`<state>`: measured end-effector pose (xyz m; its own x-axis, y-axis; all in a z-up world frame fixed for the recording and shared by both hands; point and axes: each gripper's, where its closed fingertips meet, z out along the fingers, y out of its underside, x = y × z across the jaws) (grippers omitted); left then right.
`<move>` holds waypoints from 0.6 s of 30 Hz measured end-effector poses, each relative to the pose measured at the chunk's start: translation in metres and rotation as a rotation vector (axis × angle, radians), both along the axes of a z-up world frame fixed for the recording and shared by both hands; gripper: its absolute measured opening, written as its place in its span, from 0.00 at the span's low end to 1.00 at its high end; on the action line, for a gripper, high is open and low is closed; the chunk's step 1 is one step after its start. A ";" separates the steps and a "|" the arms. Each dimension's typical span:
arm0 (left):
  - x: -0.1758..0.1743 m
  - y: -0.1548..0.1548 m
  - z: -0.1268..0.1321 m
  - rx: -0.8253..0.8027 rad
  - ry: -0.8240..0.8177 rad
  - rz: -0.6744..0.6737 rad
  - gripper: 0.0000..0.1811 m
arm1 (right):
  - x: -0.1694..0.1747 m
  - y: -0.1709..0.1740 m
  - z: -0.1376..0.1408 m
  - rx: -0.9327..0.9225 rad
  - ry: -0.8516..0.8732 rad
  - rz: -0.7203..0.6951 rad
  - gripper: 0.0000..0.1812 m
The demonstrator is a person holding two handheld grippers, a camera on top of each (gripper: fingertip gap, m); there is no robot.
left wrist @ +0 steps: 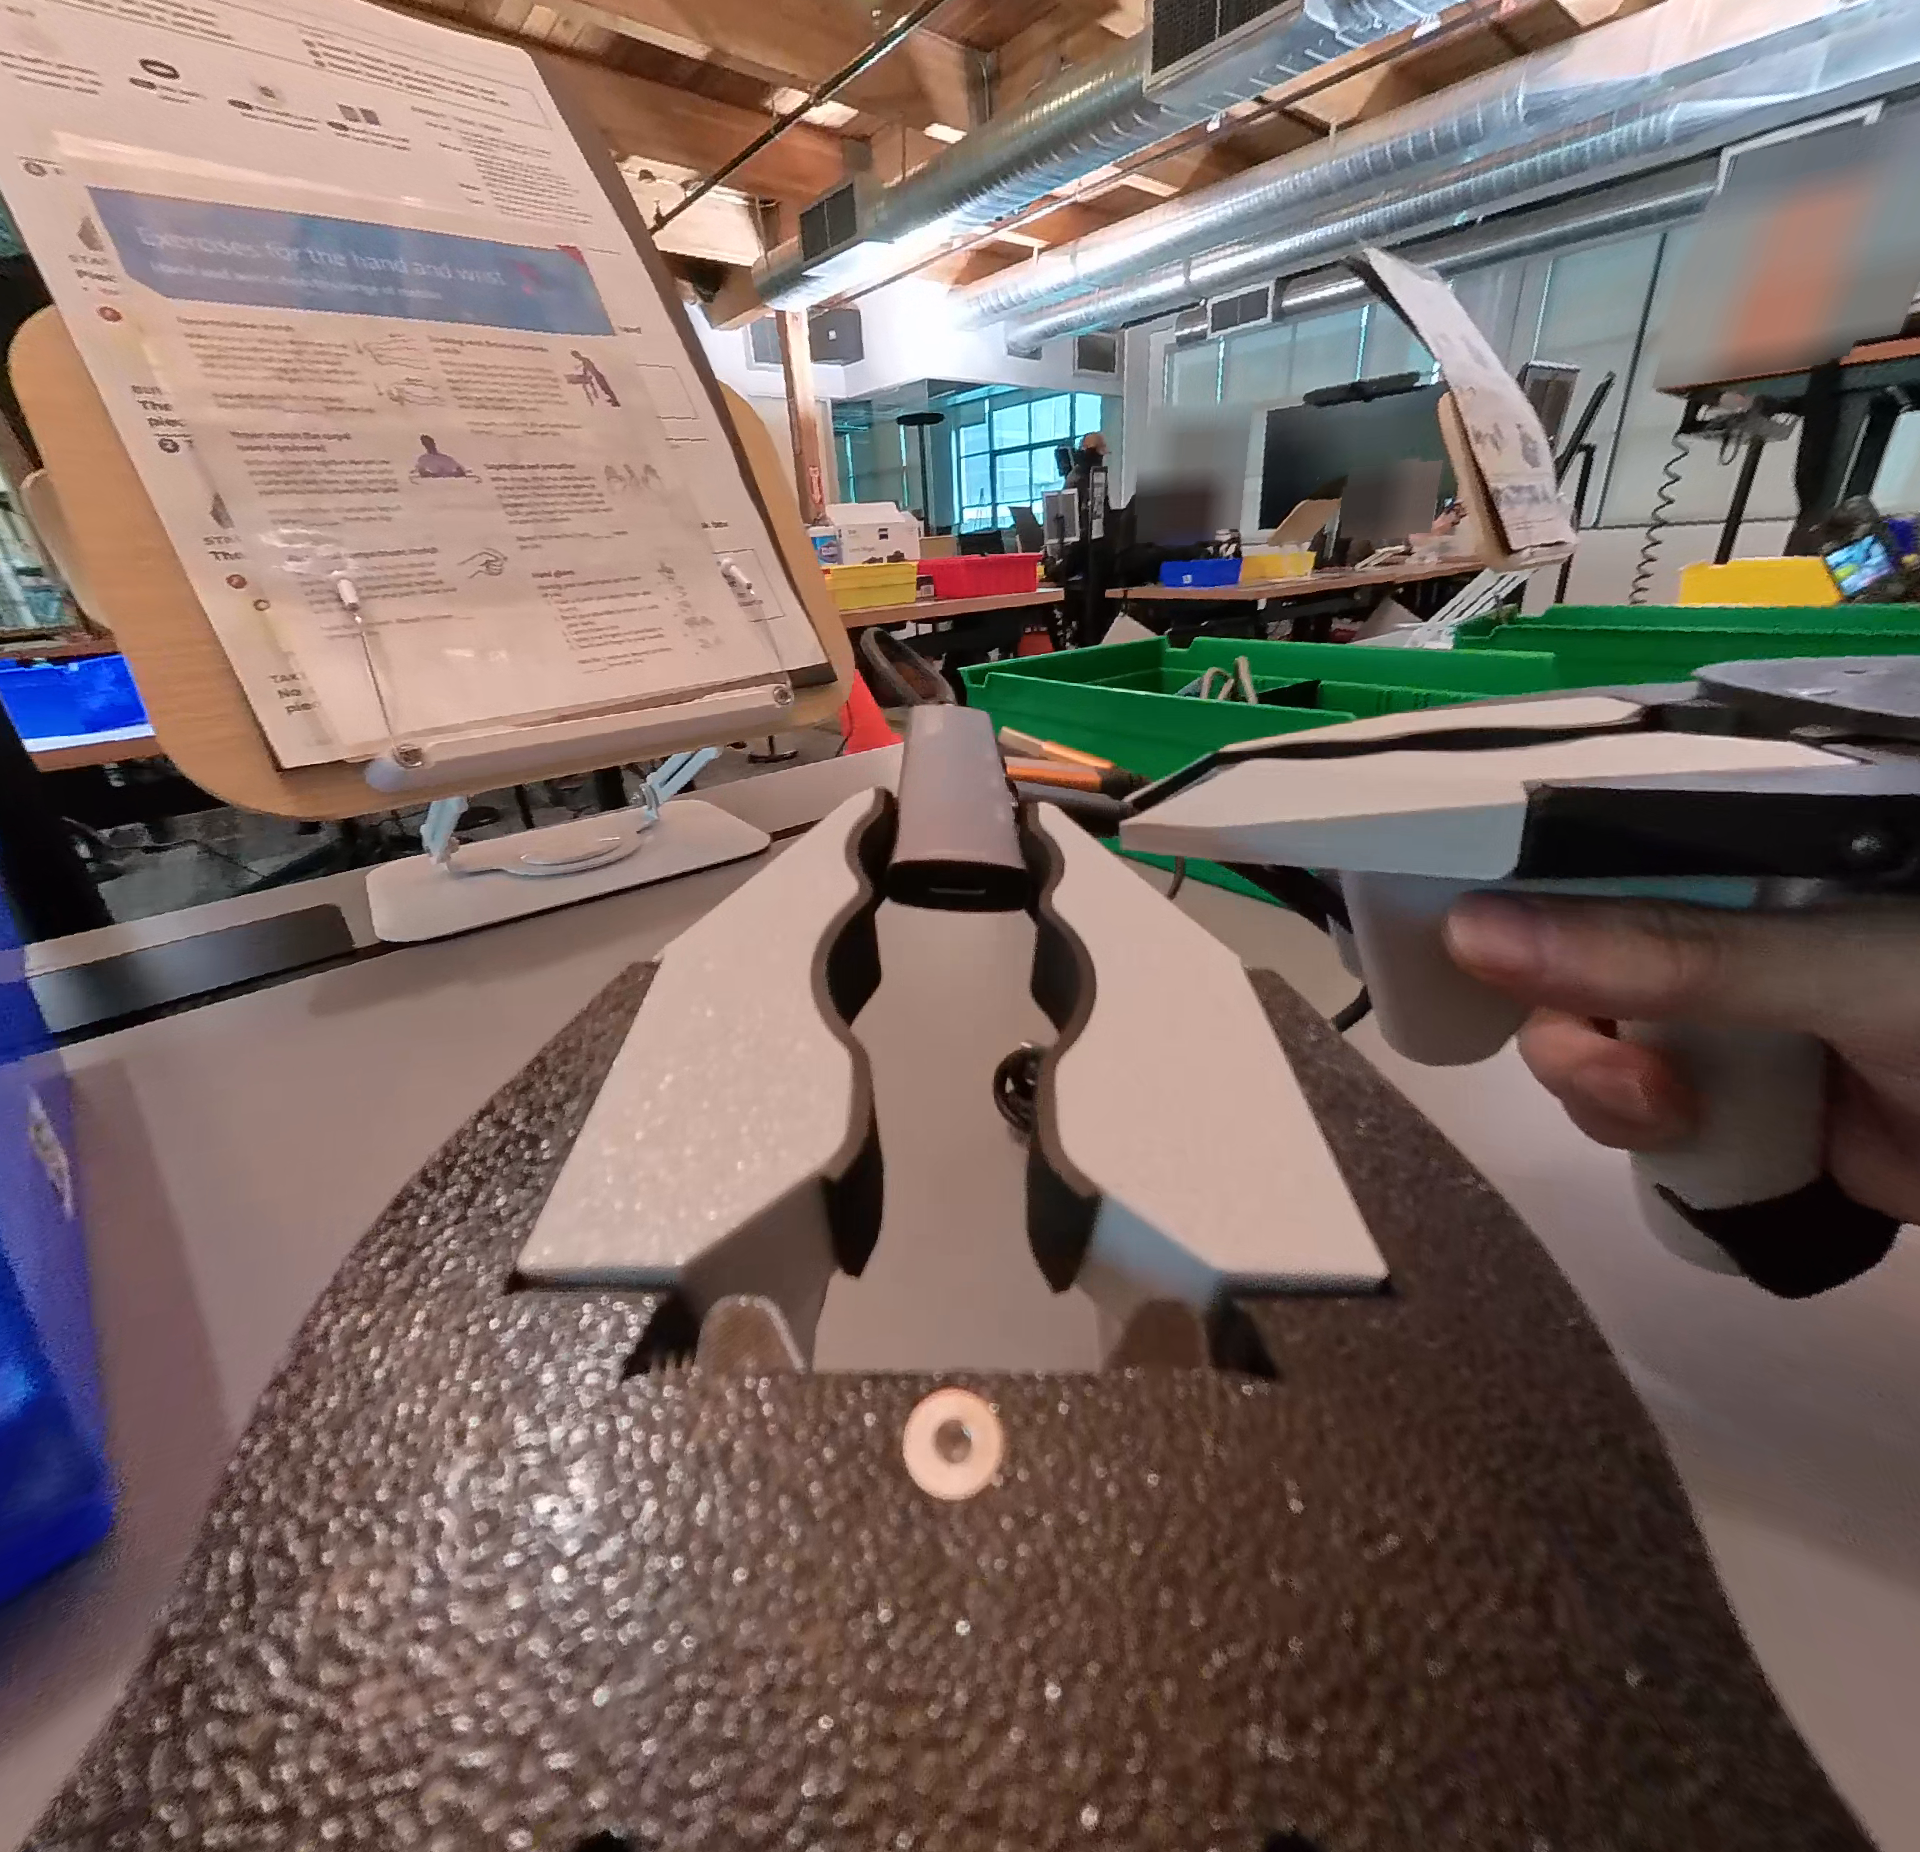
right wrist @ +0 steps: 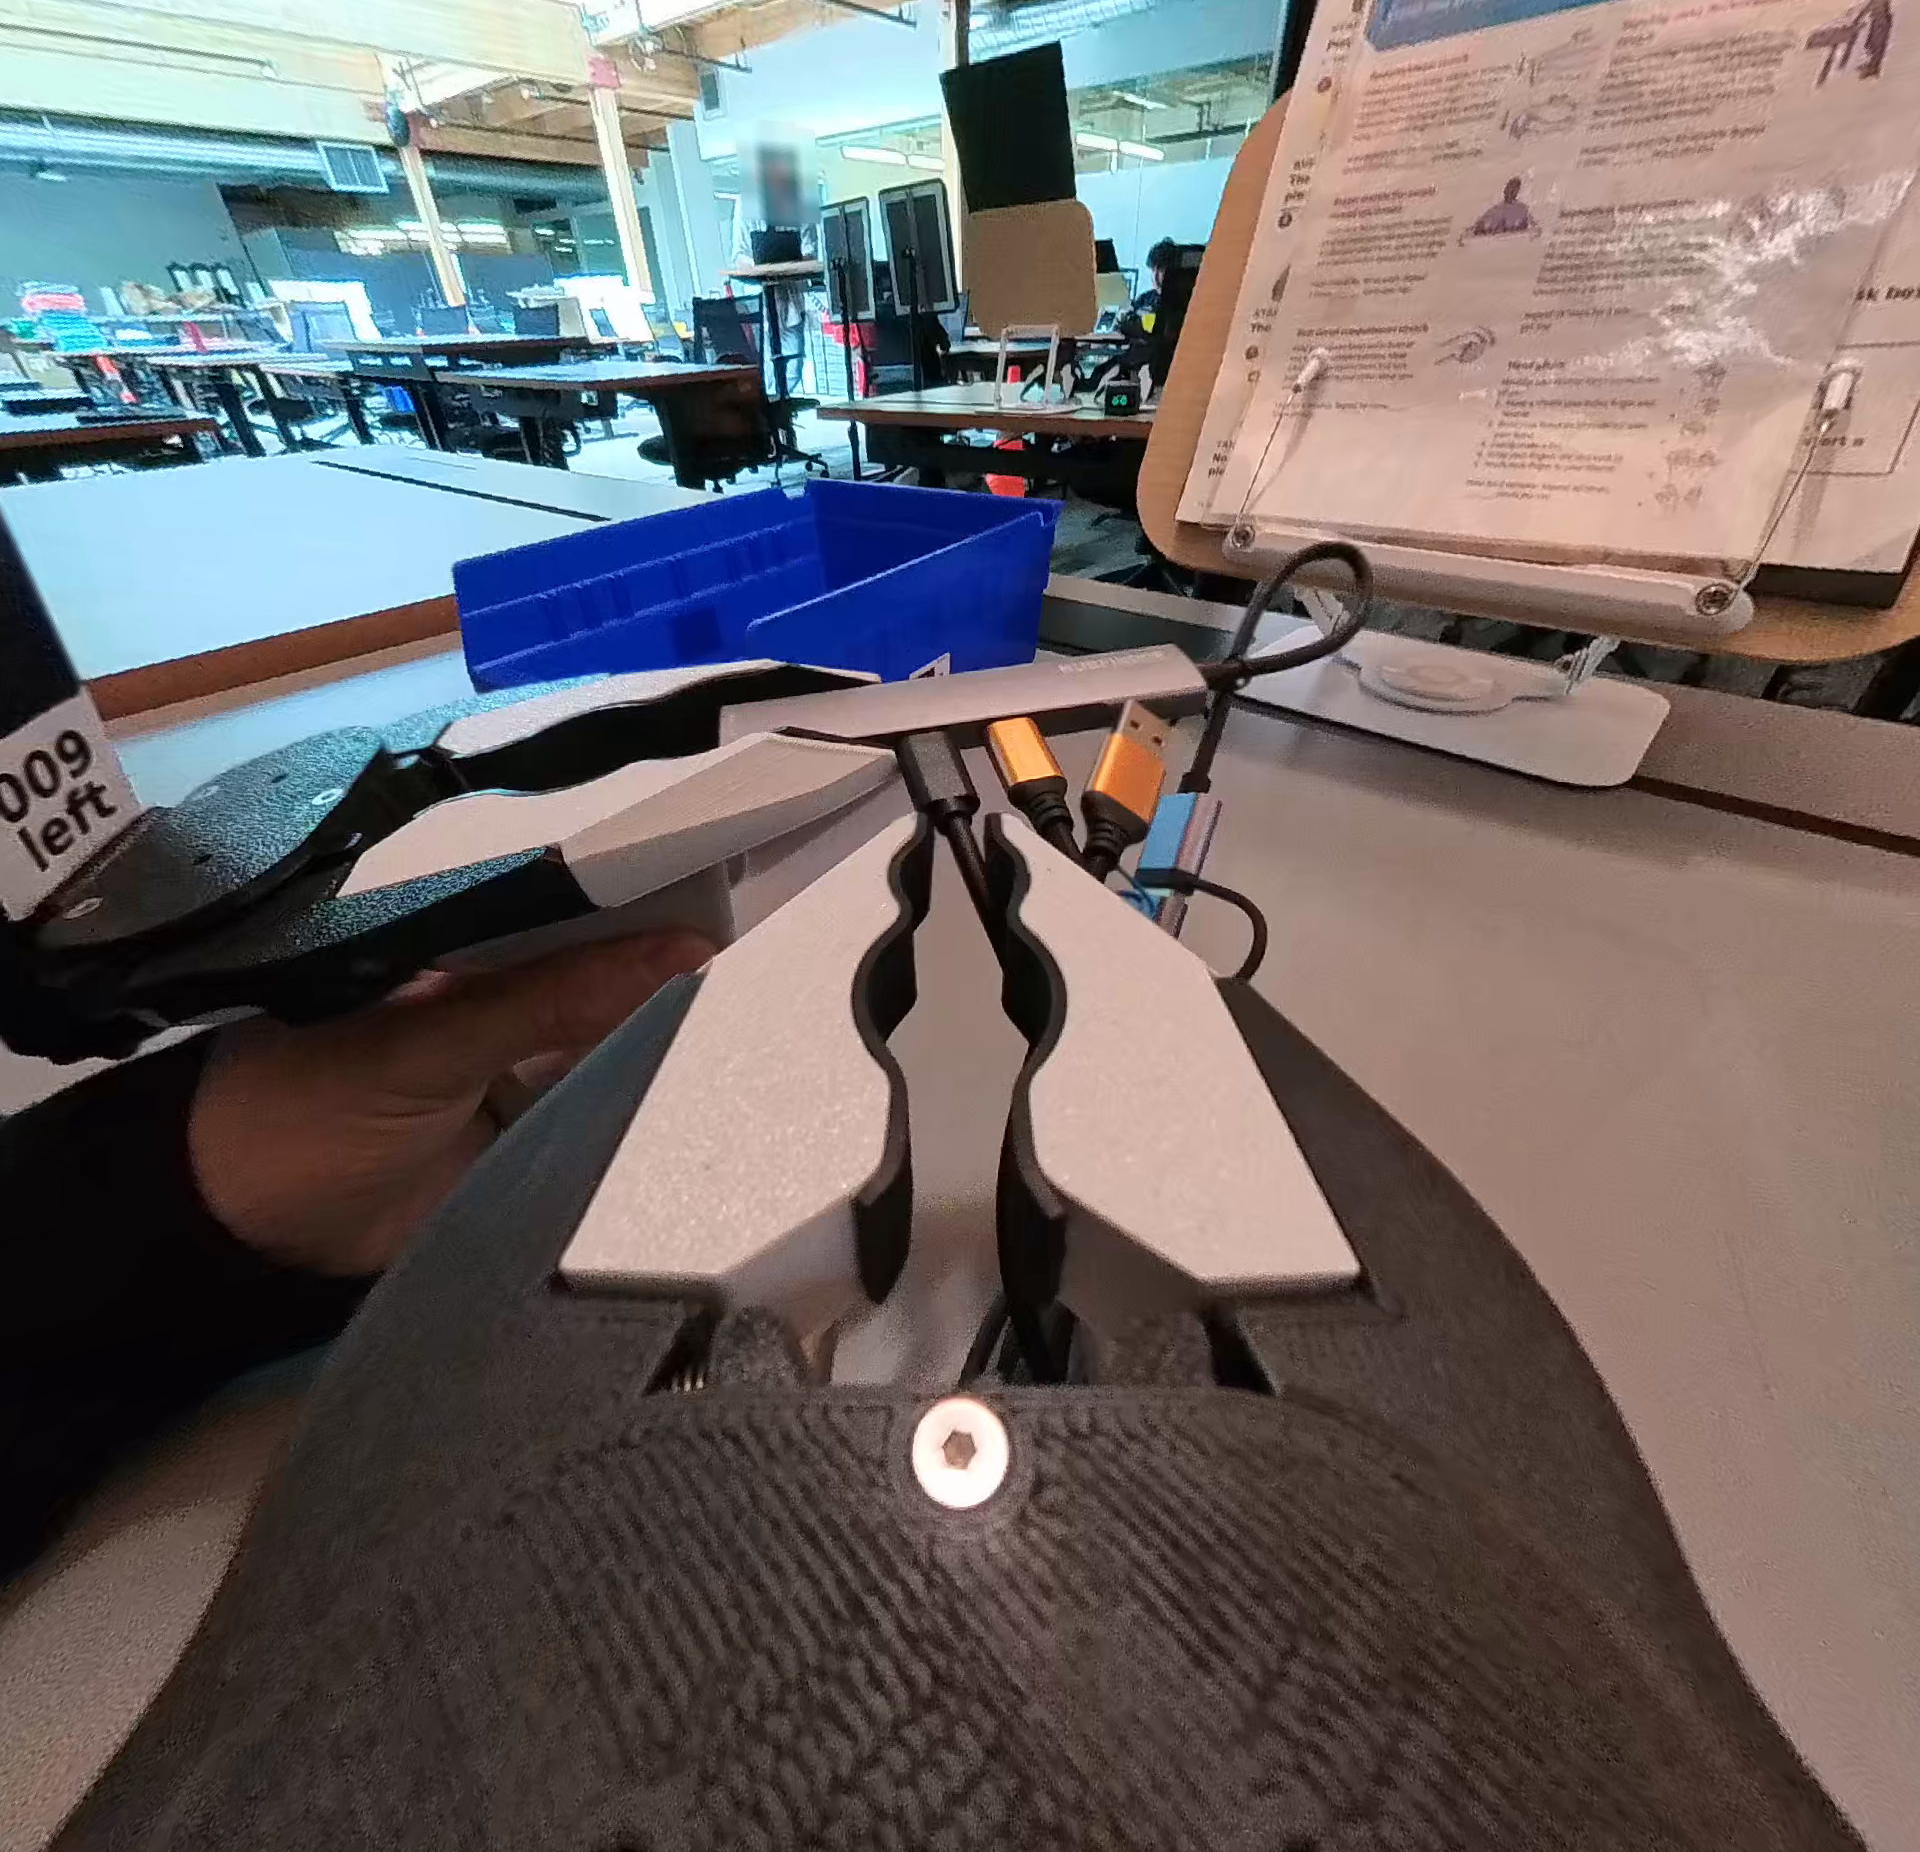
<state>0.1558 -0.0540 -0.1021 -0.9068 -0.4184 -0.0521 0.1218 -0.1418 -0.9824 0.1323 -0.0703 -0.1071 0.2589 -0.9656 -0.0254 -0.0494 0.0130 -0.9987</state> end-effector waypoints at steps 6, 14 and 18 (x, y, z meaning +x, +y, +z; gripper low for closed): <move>0.003 0.001 -0.001 -0.033 0.057 -0.024 0.12 | 0.003 0.001 0.000 0.001 -0.024 -0.003 0.04; 0.001 -0.001 -0.001 -0.059 0.103 -0.065 0.12 | 0.001 0.002 0.004 0.089 -0.068 0.034 0.04; -0.001 -0.001 0.000 -0.072 0.114 -0.085 0.12 | -0.001 0.002 0.005 0.071 -0.096 0.017 0.04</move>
<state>0.1551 -0.0552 -0.1020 -0.9374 -0.3386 0.0810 -0.0057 -0.2175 -0.9760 0.1315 -0.0679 -0.1023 0.2802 -0.9575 -0.0682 0.0459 0.0843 -0.9954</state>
